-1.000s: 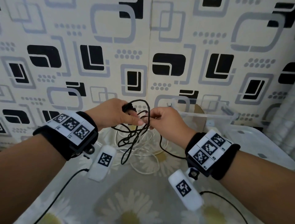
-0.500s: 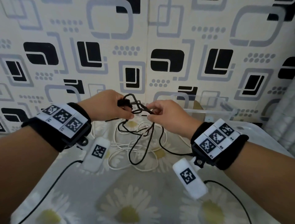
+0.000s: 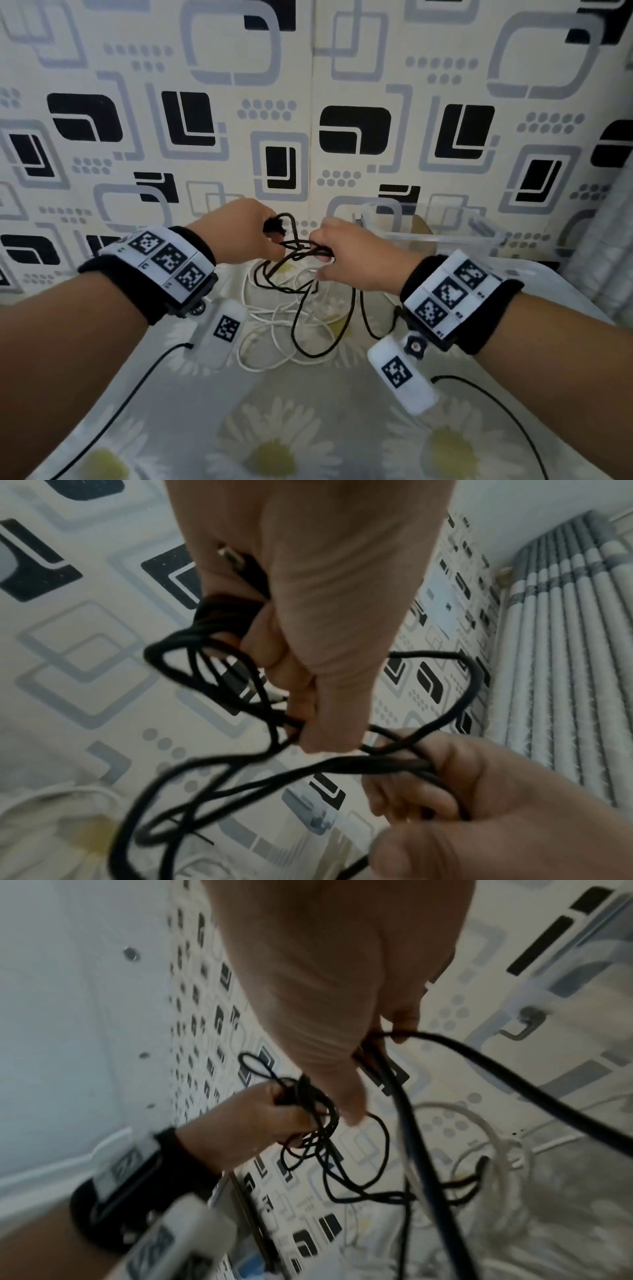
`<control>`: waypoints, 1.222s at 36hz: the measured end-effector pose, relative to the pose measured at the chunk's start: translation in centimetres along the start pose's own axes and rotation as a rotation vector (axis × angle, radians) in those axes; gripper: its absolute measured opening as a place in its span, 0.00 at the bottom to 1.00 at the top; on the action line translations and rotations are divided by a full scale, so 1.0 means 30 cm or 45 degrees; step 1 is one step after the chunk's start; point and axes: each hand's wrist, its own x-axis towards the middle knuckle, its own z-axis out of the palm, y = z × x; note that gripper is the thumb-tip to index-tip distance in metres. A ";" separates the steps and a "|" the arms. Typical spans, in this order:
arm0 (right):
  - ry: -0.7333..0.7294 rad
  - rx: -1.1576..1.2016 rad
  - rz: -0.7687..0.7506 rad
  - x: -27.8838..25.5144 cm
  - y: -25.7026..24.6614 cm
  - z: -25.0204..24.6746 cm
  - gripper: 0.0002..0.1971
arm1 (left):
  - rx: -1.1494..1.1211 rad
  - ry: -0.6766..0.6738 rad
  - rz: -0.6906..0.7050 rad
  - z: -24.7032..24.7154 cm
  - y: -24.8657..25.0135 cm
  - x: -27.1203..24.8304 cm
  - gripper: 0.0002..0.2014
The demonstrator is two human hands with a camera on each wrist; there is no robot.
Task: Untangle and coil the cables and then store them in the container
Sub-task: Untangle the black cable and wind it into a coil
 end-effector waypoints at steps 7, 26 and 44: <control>0.603 -0.285 -0.248 -0.020 0.017 0.032 0.22 | -0.247 -0.176 -0.070 -0.001 -0.041 -0.017 0.15; 1.060 0.261 -0.409 -0.061 0.042 -0.008 0.07 | -0.105 -0.081 -0.121 0.007 -0.020 0.032 0.19; 1.348 1.260 -0.045 -0.198 0.211 -0.221 0.07 | -0.178 0.071 -0.467 0.020 -0.202 0.015 0.21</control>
